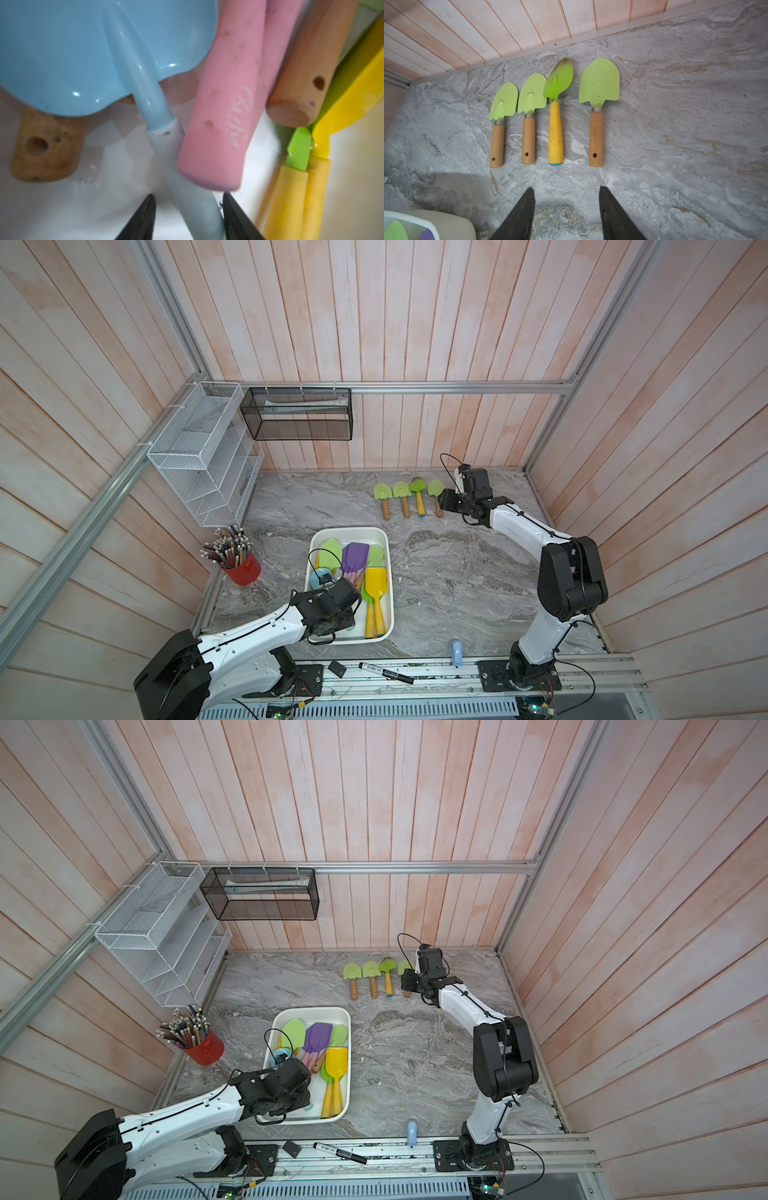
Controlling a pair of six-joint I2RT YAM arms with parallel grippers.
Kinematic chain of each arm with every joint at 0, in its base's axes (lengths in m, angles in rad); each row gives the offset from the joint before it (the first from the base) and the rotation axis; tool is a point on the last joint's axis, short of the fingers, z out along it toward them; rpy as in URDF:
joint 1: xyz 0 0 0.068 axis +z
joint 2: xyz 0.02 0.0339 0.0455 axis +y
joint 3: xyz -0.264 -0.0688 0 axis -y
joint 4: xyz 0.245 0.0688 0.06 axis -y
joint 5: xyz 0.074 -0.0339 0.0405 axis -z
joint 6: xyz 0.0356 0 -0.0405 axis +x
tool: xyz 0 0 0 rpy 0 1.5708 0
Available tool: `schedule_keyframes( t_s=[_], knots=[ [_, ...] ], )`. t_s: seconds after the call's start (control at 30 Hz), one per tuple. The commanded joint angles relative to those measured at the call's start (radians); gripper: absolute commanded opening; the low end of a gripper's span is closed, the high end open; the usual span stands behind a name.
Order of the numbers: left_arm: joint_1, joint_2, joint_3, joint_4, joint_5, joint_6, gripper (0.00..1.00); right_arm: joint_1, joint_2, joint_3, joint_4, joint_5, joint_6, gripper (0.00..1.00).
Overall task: Take the shovel out of the storage box
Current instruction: Pick up the shovel from the storage box.
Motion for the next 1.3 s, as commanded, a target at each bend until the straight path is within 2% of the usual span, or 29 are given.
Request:
schedule_keyframes(
  t_s=[0.0, 0.2, 0.33, 0.53, 0.8, 1.07, 1.27],
  knots=[
    [-0.005, 0.007, 0.003, -0.046, -0.039, 0.008, 0.46, 0.009, -0.029, -0.014, 0.026, -0.012, 0.007, 0.52],
    [-0.006, 0.003, -0.005, -0.061, -0.037, -0.001, 0.39, 0.008, -0.027, -0.016, 0.035, -0.013, 0.009, 0.52],
    [-0.005, 0.021, -0.024, -0.035, -0.043, -0.005, 0.39, 0.012, -0.023, -0.017, 0.036, -0.017, 0.011, 0.52],
    [-0.005, 0.021, -0.024, -0.019, -0.056, -0.015, 0.26, 0.015, -0.033, -0.021, 0.033, -0.010, 0.002, 0.52],
    [-0.004, -0.081, 0.008, -0.089, -0.132, -0.034, 0.22, 0.017, -0.030, -0.023, 0.034, -0.010, 0.001, 0.52],
    [0.005, -0.097, 0.065, -0.087, -0.118, 0.024, 0.19, 0.035, -0.059, -0.031, 0.029, -0.005, 0.004, 0.52],
    [0.056, -0.109, 0.141, -0.113, -0.090, 0.106, 0.19, 0.047, -0.116, -0.077, 0.042, -0.011, 0.017, 0.52]
  ],
)
